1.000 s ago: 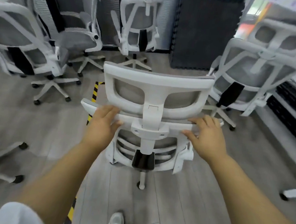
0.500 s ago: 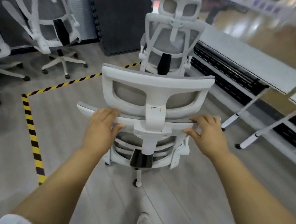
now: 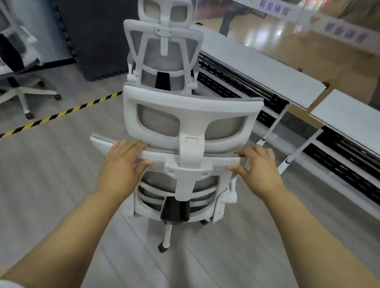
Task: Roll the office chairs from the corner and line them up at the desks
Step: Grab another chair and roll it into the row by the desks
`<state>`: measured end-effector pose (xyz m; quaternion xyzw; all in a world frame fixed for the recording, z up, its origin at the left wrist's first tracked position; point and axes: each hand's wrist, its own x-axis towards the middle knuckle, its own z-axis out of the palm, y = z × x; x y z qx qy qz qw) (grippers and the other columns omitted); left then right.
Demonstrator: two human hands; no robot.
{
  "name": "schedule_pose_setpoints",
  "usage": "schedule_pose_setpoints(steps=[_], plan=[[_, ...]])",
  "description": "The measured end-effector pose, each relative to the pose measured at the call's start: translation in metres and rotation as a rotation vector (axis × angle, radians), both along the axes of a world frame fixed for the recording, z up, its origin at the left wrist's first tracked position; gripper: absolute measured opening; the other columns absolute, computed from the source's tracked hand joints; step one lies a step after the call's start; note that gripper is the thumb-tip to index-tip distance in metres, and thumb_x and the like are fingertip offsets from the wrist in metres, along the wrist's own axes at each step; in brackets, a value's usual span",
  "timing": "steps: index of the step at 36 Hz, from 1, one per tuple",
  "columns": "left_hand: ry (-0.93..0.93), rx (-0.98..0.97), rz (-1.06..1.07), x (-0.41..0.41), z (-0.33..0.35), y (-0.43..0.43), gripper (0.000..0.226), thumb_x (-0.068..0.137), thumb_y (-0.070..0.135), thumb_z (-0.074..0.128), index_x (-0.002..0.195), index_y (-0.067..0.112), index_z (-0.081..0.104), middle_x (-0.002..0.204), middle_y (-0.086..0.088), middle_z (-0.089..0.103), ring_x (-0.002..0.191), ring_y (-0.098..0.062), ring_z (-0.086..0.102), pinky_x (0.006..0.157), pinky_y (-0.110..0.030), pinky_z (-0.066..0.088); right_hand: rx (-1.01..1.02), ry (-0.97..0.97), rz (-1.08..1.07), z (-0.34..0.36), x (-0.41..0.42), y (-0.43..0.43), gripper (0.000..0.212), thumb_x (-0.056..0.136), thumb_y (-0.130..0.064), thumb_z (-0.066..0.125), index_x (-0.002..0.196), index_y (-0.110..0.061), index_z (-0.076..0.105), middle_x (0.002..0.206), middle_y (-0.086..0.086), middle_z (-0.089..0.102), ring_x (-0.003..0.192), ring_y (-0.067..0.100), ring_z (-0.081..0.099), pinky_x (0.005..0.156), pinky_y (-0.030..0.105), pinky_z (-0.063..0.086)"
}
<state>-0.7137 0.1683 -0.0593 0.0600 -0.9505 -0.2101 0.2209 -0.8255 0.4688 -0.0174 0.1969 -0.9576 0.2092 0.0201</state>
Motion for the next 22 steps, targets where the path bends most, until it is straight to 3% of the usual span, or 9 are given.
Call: schedule_pose_setpoints(steps=[6, 18, 22], plan=[[-0.025, 0.021, 0.008, -0.058, 0.006, 0.047, 0.051, 0.084, 0.047, 0.046, 0.112, 0.007, 0.062, 0.113, -0.011, 0.061, 0.107, -0.029, 0.051, 0.104, -0.041, 0.032, -0.005, -0.033, -0.006, 0.002, -0.061, 0.044, 0.049, 0.081, -0.045, 0.065, 0.124, -0.021, 0.056, 0.122, -0.002, 0.048, 0.122, 0.023, 0.029, 0.096, 0.032, 0.032], [-0.076, 0.014, -0.006, -0.176, 0.02, 0.112, 0.038, 0.084, 0.034, 0.064, 0.111, 0.008, 0.063, 0.11, -0.012, 0.063, 0.103, -0.032, 0.054, 0.099, -0.046, 0.038, 0.048, -0.038, -0.049, 0.007, -0.174, 0.106, 0.051, 0.083, -0.043, 0.064, 0.128, -0.021, 0.053, 0.127, 0.001, 0.048, 0.123, 0.025, 0.031, 0.097, 0.034, 0.032], [-0.09, -0.005, -0.056, -0.219, 0.022, 0.127, 0.047, 0.081, 0.047, 0.05, 0.11, 0.012, 0.064, 0.105, -0.008, 0.064, 0.096, -0.029, 0.055, 0.09, -0.043, 0.042, 0.075, -0.017, -0.079, 0.006, -0.212, 0.123, 0.049, 0.084, -0.041, 0.064, 0.127, -0.02, 0.054, 0.126, 0.003, 0.049, 0.121, 0.026, 0.034, 0.097, 0.037, 0.035]])
